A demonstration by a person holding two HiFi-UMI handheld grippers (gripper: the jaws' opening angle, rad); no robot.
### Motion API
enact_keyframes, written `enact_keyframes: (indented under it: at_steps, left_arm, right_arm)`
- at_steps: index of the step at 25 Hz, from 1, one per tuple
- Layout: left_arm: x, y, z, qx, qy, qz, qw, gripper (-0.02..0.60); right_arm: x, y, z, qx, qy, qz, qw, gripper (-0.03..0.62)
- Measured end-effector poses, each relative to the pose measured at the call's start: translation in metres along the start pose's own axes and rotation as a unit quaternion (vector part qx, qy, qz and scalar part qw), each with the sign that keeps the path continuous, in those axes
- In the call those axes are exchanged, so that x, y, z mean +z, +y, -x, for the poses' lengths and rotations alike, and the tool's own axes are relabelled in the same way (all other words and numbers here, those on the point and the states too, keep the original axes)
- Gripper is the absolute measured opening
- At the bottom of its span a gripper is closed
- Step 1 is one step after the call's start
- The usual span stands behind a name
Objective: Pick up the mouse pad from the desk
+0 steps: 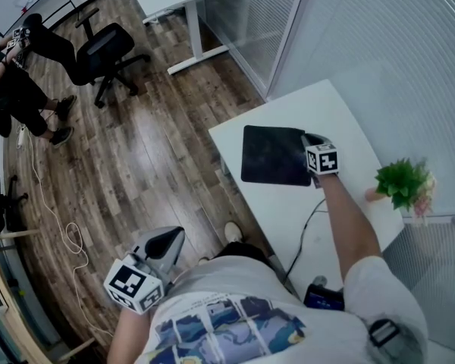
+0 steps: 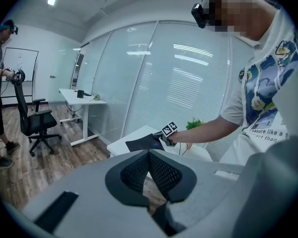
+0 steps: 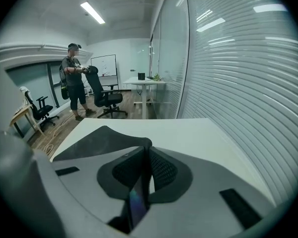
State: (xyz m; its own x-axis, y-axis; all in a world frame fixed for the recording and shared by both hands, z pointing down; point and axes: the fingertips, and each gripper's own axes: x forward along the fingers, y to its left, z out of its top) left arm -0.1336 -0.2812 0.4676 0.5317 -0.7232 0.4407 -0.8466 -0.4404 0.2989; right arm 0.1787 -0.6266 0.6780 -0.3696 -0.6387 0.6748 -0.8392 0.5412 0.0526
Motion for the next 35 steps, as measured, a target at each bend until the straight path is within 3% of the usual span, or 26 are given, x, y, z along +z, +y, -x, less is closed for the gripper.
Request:
enact_keyframes:
  at_steps: [16, 35]
  left_arm:
    - [-0.021, -0.009, 0.052, -0.029, -0.02, -0.006, 0.9994, 0.002]
    - [-0.063, -0.03, 0.114, -0.061, -0.033, -0.009, 0.9975, 0.002]
  right_arm:
    - [0.034, 0.043, 0.067, -0.01, -0.031, 0.006, 0.999, 0.029]
    - [0.094, 0.094, 0.165, -0.023, -0.085, 0.047, 0.995, 0.028]
